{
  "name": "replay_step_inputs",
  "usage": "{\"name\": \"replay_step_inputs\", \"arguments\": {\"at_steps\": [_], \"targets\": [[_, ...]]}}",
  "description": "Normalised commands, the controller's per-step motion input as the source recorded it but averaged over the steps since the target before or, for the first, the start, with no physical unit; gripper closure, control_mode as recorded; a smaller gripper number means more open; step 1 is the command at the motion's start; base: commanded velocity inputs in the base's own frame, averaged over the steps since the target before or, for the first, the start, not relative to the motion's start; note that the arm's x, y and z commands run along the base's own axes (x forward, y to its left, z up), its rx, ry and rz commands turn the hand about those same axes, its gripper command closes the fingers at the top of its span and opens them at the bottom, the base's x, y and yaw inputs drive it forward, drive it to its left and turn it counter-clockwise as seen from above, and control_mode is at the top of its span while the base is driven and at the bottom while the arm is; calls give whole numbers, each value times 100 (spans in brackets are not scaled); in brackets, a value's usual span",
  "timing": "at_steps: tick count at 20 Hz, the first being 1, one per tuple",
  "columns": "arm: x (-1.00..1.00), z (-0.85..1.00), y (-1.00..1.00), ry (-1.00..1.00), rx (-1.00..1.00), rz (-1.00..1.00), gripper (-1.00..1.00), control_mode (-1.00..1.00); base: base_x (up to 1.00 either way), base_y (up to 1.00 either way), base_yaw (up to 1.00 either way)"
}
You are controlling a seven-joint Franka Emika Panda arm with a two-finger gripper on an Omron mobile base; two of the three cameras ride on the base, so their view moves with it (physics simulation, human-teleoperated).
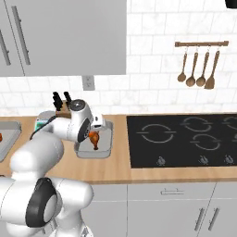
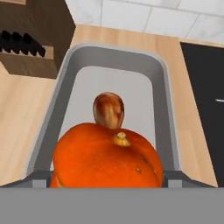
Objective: Place one squash and one chicken drumstick in each tupperware on the nearby counter, to pack two identical lunches.
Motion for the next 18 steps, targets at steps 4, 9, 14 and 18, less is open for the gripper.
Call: {"name": "replay_step_inputs", "arguments": {"at_steps": [4,9,14,18], "targets": [[49,-33,6,0,0,0,100,-100,0,0,0],[49,-22,0,0,0,0,100,-100,0,0,0],[49,-18,0,0,0,0,100,-100,0,0,0],[44,-13,1,0,0,0,100,-100,0,0,0]]}}
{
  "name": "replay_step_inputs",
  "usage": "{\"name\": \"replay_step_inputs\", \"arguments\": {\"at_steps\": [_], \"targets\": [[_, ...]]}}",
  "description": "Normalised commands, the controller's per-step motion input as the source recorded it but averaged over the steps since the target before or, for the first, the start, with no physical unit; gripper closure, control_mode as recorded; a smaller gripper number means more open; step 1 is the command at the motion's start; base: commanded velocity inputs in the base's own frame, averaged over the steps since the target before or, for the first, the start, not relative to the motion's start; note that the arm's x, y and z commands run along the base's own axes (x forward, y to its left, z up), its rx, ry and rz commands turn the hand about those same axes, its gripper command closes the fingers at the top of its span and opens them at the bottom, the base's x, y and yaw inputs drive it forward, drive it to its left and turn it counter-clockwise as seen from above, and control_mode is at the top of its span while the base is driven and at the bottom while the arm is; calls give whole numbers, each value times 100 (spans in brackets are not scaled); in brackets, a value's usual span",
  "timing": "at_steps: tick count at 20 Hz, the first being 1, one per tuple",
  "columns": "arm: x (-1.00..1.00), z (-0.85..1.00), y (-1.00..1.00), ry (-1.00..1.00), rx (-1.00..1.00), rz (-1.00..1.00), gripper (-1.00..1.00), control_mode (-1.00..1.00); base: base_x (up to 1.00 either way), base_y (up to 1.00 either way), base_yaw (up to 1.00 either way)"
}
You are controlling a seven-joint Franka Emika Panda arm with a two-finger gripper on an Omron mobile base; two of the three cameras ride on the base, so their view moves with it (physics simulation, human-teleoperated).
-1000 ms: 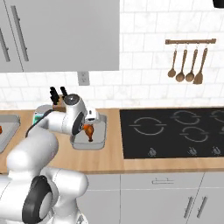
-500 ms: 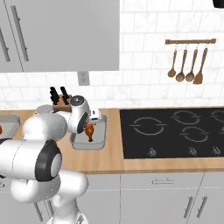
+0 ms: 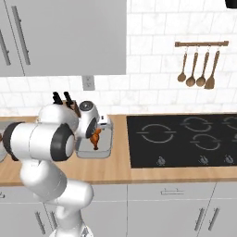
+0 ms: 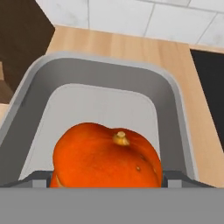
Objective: Place one squash and one chicken drumstick in each tupperware on the nearby counter, to pack two identical lunches.
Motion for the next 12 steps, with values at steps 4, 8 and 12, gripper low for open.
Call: {"name": "replay_step_inputs", "arguments": {"at_steps": [4,8,12], "targets": [[37,-17,1,0,0,0,100,-100,0,0,0],[37,-35,0,-2,0,0,100,-100,0,0,0],[45,-25,0,-2,0,0,100,-100,0,0,0]]}}
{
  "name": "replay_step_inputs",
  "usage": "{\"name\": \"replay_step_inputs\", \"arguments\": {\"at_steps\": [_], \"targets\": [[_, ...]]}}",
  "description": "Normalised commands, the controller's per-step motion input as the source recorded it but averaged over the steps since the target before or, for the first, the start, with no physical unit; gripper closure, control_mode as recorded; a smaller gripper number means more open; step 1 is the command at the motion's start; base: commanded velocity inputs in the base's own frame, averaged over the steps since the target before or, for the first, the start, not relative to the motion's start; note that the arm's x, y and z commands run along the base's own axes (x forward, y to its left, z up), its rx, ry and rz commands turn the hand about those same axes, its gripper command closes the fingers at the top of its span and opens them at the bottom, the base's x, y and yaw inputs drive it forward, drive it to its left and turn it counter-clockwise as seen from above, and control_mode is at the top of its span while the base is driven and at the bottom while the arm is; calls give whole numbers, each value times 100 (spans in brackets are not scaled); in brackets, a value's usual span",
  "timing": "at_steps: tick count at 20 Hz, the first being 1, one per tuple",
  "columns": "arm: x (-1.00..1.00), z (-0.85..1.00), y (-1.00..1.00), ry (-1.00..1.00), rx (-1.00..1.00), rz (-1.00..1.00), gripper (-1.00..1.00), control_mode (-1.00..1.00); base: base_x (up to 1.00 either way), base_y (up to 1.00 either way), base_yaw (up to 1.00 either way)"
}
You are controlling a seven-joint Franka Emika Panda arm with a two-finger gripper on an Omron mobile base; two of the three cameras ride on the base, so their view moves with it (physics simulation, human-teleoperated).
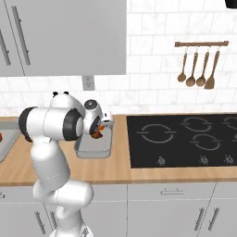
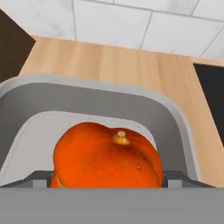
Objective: Place one squash and one chicken drumstick in each tupperware on the nearby counter, to pack two identical lunches.
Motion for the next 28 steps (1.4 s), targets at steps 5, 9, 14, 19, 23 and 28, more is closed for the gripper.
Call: {"name": "replay_step_inputs", "arguments": {"at_steps": [5,9,14,19,23,28], "targets": [[-17,-35,9,-6,-3,0,-100,-100,0,0,0],[-100,-6,0,-12,-1,-1,-100,-100,0,0,0],[-60,24,0,-5,0,-5,-100,-100,0,0,0],[0,93,0,0,0,-6,-100,-100,0,0,0],[-34,96,0,0,0,-2,-100,-100,0,0,0],[-100,21,3,-2,0,0,-100,-100,0,0,0]]}}
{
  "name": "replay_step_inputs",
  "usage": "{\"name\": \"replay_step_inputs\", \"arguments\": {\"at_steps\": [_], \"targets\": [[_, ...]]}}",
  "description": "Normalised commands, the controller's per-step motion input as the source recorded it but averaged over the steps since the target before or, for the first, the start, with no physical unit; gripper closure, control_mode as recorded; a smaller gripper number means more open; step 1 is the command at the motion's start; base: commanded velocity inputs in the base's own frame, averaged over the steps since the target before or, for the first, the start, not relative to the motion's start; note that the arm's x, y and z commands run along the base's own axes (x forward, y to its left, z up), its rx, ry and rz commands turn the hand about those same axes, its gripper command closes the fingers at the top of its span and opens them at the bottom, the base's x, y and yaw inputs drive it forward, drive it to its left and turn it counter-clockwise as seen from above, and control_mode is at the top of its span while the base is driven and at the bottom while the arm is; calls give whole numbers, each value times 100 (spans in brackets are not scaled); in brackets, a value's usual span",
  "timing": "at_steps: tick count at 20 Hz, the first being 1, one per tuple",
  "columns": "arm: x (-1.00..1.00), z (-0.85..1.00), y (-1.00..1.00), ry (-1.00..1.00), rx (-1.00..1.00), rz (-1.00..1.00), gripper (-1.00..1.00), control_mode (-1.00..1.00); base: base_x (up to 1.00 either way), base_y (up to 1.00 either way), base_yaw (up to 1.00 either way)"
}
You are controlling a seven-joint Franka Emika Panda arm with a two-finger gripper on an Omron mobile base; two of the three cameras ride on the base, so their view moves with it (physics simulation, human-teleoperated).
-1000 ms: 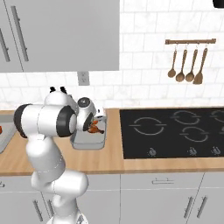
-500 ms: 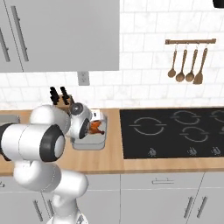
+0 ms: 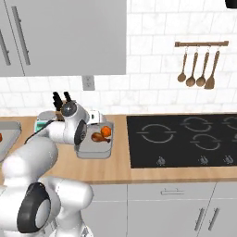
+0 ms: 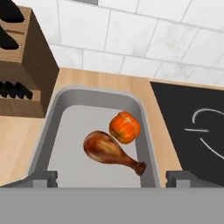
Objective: Place one squash and one chicken drumstick in each tupperware on the nearby counter, to pack two identical lunches.
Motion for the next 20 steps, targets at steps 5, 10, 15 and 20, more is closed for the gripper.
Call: {"name": "replay_step_inputs", "arguments": {"at_steps": [5,10,15,20], "targets": [[-100,41,0,-17,5,0,-100,-100,0,0,0],[-100,41,-12,-26,11,0,-100,-100,0,0,0],[-100,27,-38,-19,10,0,-100,-100,0,0,0],[-100,30,-64,-8,9,0,-100,-100,0,0,0]]}}
